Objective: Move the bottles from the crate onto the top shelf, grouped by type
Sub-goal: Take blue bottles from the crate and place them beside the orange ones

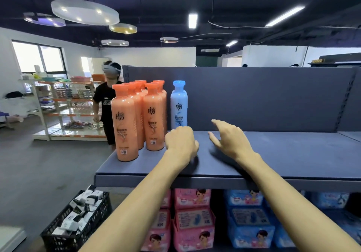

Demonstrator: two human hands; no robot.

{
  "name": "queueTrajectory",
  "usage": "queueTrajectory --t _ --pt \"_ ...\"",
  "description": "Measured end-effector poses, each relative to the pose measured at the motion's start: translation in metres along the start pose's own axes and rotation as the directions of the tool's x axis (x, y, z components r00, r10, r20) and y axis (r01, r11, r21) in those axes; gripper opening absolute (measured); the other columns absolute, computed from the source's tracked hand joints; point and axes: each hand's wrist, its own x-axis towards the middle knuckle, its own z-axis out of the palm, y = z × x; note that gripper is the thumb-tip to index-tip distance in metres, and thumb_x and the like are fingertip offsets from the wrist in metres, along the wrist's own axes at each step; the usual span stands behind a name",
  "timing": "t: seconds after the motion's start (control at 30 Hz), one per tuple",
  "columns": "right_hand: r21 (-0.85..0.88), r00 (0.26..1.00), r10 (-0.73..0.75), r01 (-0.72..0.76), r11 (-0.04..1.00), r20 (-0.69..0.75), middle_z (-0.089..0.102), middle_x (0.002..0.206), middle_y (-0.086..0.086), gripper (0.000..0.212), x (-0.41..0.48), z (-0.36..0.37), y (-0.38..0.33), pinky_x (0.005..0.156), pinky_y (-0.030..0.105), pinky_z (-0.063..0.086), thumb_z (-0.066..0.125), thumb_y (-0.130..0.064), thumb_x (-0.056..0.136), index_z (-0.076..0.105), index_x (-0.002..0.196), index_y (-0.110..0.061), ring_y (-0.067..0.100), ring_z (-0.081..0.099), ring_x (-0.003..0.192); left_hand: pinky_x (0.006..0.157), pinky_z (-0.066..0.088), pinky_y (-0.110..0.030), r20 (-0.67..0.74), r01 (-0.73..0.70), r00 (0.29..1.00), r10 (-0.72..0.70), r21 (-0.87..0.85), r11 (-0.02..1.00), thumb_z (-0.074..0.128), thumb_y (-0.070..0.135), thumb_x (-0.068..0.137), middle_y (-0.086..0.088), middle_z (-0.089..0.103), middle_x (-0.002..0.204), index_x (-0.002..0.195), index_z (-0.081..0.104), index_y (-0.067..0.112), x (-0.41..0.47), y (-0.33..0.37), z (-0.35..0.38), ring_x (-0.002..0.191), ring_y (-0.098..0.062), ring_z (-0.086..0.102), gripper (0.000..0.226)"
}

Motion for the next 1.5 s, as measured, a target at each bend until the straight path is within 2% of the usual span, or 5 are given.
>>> queueTrajectory --t 0.37,0.8,1.0,1.1,1.5 --pt "-0.063 0.994 0.078 -0.083 0.995 -0.071 0.071 0.115 0.009 0.053 -0.068 -0.061 0.018 0.079 0.041 0.055 0.067 -0.034 0.093 0.056 0.137 -0.007 0.029 0.07 0.092 0.066 0.027 -0.033 -0.115 -0.404 0.911 0.396 -0.06 0.913 0.051 0.045 0.092 -0.004 0.058 0.097 0.09 0.042 0.017 -0.051 0.047 -0.027 0.088 -0.026 0.055 0.029" --pt "-0.22 0.981 0.175 -0.189 0.957 -0.083 0.072 0.11 0.01 0.051 -0.179 -0.092 0.042 0.074 0.041 0.059 0.076 -0.03 0.086 0.062 0.128 -0.004 0.029 0.072 0.094 0.049 0.022 -0.026 -0.344 -0.661 0.741 0.576 -0.225 0.716 0.065 0.043 0.076 0.005 0.051 0.062 0.07 0.042 0.021 -0.132 0.094 -0.003 0.056 -0.019 0.051 0.032" --pt "-0.236 0.947 0.307 -0.277 0.932 0.1 0.071 0.103 0.009 0.048 -0.264 -0.048 0.058 0.07 0.037 0.056 0.078 -0.029 0.085 0.064 0.125 -0.004 0.03 0.071 0.088 0.058 0.037 -0.033 -0.048 -0.651 0.735 0.676 -0.324 0.686 0.052 0.044 0.085 -0.001 0.064 0.086 0.093 0.057 0.019 -0.186 0.113 0.079 0.081 -0.025 0.063 0.026" --pt "-0.24 0.851 0.442 -0.383 0.892 0.285 0.067 0.117 0.005 0.049 -0.309 -0.014 0.066 0.084 0.038 0.052 0.062 -0.041 0.095 0.055 0.133 -0.012 0.027 0.066 0.104 0.065 0.033 -0.035 0.127 -0.608 0.717 0.685 -0.366 0.705 0.044 0.042 0.091 -0.004 0.062 0.101 0.104 0.05 0.018 -0.215 0.115 0.129 0.096 -0.028 0.06 0.028" --pt "-0.254 0.484 0.554 -0.554 0.793 0.677 0.065 0.115 0.005 0.037 -0.433 0.093 0.058 0.082 0.04 0.051 0.061 -0.038 0.092 0.053 0.12 -0.016 0.032 0.064 0.105 0.066 0.037 -0.034 0.55 -0.484 0.577 0.603 -0.364 0.796 0.045 0.041 0.091 -0.003 0.063 0.106 0.119 0.049 0.019 -0.318 0.08 0.254 0.098 -0.028 0.062 0.036"
